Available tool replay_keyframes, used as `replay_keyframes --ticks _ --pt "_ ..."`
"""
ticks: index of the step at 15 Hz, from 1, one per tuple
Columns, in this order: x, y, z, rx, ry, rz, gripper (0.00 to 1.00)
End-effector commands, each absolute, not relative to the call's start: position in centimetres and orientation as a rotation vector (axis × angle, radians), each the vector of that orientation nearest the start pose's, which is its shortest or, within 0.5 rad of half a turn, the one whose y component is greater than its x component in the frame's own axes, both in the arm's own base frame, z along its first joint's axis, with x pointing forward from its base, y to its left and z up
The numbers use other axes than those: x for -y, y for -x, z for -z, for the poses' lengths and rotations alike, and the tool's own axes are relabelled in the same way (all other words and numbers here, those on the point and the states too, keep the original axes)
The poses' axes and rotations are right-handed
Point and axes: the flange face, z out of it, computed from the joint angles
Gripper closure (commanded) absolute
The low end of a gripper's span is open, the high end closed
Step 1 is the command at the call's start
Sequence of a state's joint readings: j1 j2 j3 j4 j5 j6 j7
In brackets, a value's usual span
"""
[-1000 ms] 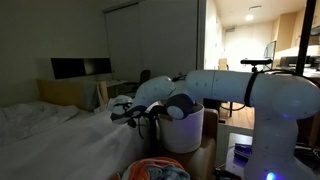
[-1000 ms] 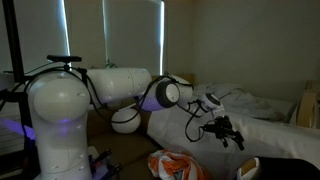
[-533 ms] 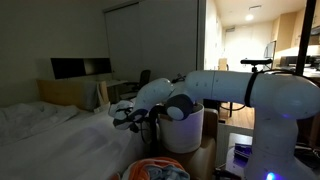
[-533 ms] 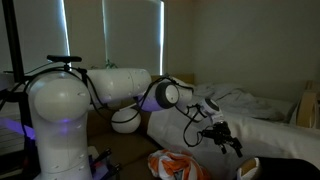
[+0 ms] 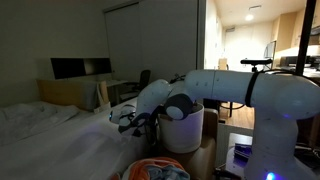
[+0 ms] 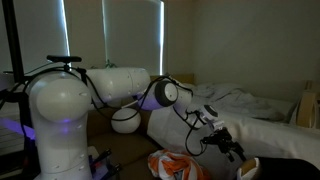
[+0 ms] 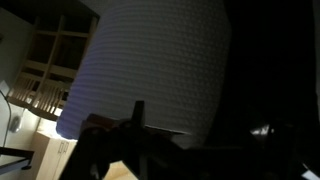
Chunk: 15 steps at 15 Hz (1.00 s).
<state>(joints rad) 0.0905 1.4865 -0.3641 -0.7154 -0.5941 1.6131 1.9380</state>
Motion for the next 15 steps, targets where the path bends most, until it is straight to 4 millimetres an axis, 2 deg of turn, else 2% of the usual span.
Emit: replay_keyframes --ticks 1,5,11,13,14,15 --pt "13.9 -71.9 -5.6 1.556 -1.315 -0.646 0.0" --pt "15.9 -71.1 -6.3 1.547 -1.288 -0.658 0.0" --pt "18.6 -68.4 -5.5 1.551 -1.232 -0.586 0.0" --pt "18.8 -67.9 -5.3 1.555 -1.226 -0.565 0.0" --pt "19.0 -67.3 -4.5 1.552 -1.225 -0.561 0.0" --pt "18.9 -67.1 -4.3 1.553 -1.23 -0.554 0.25"
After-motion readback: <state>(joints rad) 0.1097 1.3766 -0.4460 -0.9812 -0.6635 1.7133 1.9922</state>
